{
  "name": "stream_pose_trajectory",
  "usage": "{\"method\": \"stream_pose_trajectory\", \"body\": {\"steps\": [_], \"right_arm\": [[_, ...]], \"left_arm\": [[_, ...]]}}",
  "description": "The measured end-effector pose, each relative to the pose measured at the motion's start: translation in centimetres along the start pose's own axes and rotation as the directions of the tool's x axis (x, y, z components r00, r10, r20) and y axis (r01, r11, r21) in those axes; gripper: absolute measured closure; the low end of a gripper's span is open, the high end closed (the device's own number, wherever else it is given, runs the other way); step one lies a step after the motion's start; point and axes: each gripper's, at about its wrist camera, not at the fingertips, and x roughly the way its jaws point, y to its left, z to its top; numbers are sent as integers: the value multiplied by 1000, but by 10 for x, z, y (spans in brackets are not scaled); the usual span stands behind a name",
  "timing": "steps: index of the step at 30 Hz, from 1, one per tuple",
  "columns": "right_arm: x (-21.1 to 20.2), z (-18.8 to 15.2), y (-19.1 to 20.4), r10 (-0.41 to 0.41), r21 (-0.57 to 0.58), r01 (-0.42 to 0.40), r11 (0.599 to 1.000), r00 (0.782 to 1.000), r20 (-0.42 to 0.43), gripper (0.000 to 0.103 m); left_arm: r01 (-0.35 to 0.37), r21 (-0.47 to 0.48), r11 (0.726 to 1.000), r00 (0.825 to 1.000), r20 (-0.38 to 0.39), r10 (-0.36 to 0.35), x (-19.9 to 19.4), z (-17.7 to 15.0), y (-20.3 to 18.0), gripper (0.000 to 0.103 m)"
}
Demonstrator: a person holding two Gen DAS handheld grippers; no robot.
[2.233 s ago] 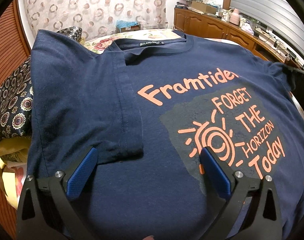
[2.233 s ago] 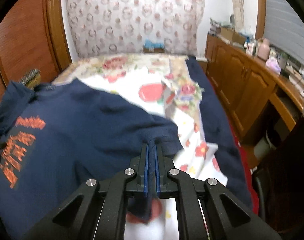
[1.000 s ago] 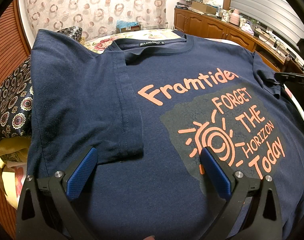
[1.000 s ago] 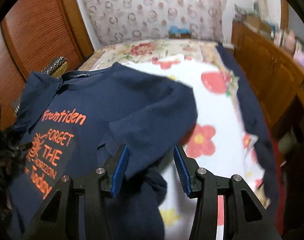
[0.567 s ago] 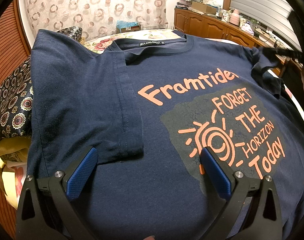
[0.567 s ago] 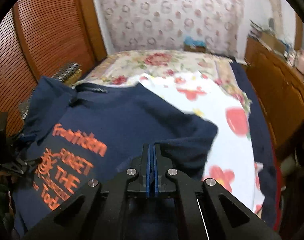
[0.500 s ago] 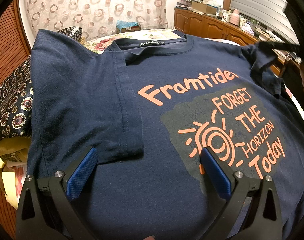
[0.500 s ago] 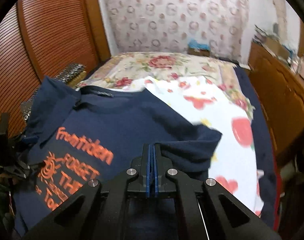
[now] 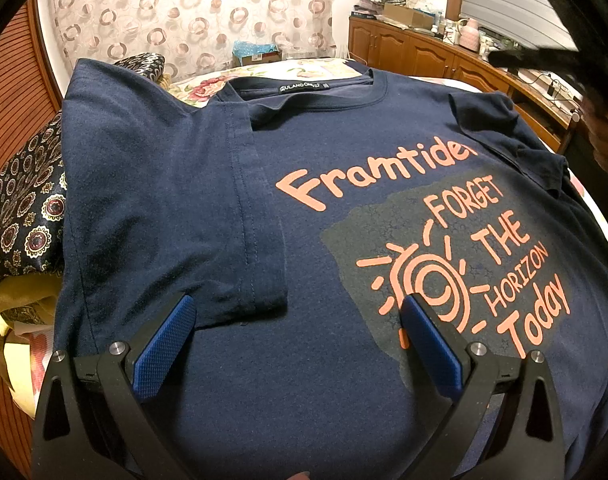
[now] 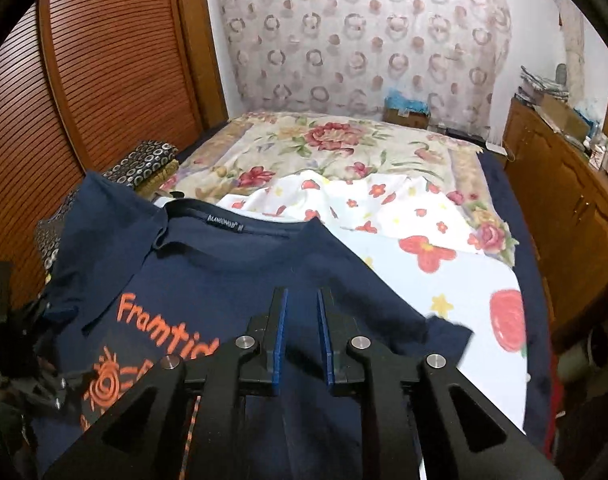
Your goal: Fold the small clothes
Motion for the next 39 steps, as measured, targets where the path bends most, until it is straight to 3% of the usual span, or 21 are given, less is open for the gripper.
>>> {"method": "stream_pose_trajectory", "body": {"steps": [2,6,14,22,25,27,36,39], "right_arm": [[-9,-15,-3,4,3,-4,1000,1000,-9,72],[-20,-54,6,-18,-83,13,996,998,-57,72],[-11,-113,4,-8,-75,-4,997,987,-161,72],[-14,-123,1,-8,-102,-10,995,985,-170,73],[-16,-126,7,-51,-167,23,986,984,-168,88],[-18,-126,7,-39,-176,10,984,985,-167,93],[-54,-116,8,106,-110,-119,987,987,-120,93],[-52,-121,11,91,-130,-107,986,988,-122,80]], "left_arm": [[0,0,1000,1000,0,0,0,0,0,0],[0,0,1000,1000,0,0,0,0,0,0],[-1,-1,1000,1000,0,1,0,0,0,0],[-1,-1,1000,1000,0,1,0,0,0,0],[-1,-2,1000,1000,0,1,0,0,0,0],[-1,-2,1000,1000,0,1,0,0,0,0],[-1,-2,1000,1000,0,1,0,0,0,0],[-1,-2,1000,1000,0,1,0,0,0,0]]}}
